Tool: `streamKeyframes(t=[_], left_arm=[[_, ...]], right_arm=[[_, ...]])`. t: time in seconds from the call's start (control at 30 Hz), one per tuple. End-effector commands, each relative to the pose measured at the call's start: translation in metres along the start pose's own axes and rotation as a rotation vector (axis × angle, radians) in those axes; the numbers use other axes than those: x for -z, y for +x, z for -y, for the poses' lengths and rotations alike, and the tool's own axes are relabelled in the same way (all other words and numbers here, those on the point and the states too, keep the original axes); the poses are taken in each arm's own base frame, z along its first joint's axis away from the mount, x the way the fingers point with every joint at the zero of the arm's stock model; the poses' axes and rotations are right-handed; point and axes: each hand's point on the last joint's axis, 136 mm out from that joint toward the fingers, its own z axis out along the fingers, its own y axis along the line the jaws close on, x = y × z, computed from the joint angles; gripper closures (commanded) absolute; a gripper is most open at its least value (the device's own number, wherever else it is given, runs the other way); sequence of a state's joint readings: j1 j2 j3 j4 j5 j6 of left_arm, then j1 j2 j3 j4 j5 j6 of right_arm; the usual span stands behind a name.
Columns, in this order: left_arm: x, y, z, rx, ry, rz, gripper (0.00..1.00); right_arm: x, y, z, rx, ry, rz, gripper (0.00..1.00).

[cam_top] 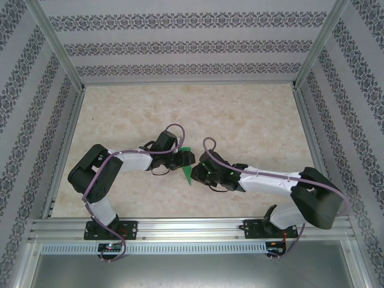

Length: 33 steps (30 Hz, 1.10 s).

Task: Fold a paper plane with a square sheet of paper (pick it up from the middle)
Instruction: Fold the wing for the fifth time at the center of the table.

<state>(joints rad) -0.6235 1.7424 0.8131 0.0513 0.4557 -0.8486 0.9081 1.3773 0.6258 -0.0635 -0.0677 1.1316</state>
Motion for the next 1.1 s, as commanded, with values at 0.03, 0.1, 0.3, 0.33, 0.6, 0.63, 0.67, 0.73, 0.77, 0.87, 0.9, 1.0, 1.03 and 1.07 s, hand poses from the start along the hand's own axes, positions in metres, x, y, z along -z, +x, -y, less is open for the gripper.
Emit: streamKeyframes(t=[0.03,0.1,0.3,0.33,0.6,0.63,0.67,0.73,0.77,0.87,0.9,1.0,1.03,1.07], left_arm=[[-0.004,-0.001,-0.01,0.001,-0.034,-0.011,0.4],[-0.004,-0.001,-0.01,0.003,-0.033,-0.011,0.4],[-0.003,-0.001,-0.009,0.006,-0.03,-0.012,0.4],[-0.003,-0.001,-0.008,0.005,-0.028,-0.012,0.4],[-0.003,-0.001,-0.008,0.005,-0.031,-0.012,0.4],[-0.003,-0.001,-0.009,0.008,-0.034,-0.012,0.41],[-0.003,-0.001,-0.009,0.01,-0.034,-0.013,0.4],[-0.003,-0.001,-0.009,0.009,-0.033,-0.012,0.4],[-0.003,-0.001,-0.009,0.01,-0.035,-0.014,0.4],[-0.003,0.0,-0.01,0.01,-0.037,-0.015,0.4],[-0.003,0.0,-0.01,0.01,-0.037,-0.015,0.4],[-0.003,0.0,-0.01,0.014,-0.041,-0.016,0.4],[-0.003,0.0,-0.01,0.016,-0.04,-0.017,0.4],[-0.003,0.0,-0.011,0.016,-0.039,-0.018,0.4]], right_arm=[[-0.006,-0.009,-0.03,0.018,-0.17,0.01,0.86],[-0.015,-0.007,-0.036,0.018,-0.186,-0.021,0.9],[-0.04,-0.006,-0.034,-0.049,-0.219,-0.048,0.93],[-0.043,-0.005,-0.031,-0.054,-0.218,-0.05,0.93],[-0.035,-0.001,-0.001,-0.118,-0.187,0.003,0.97],[-0.03,-0.002,0.003,-0.119,-0.183,0.017,0.97],[-0.027,-0.002,0.004,-0.116,-0.186,0.026,0.98],[-0.023,-0.002,0.003,-0.1,-0.188,0.025,0.98],[-0.022,-0.003,-0.001,-0.09,-0.199,0.018,0.98],[-0.022,-0.005,-0.017,-0.072,-0.24,0.009,0.97],[-0.024,-0.006,-0.021,-0.074,-0.253,0.007,0.97],[-0.031,-0.008,-0.031,-0.078,-0.279,-0.009,0.97],[-0.035,-0.008,-0.032,-0.081,-0.277,-0.013,0.97],[-0.037,-0.008,-0.033,-0.085,-0.283,-0.013,0.97]])
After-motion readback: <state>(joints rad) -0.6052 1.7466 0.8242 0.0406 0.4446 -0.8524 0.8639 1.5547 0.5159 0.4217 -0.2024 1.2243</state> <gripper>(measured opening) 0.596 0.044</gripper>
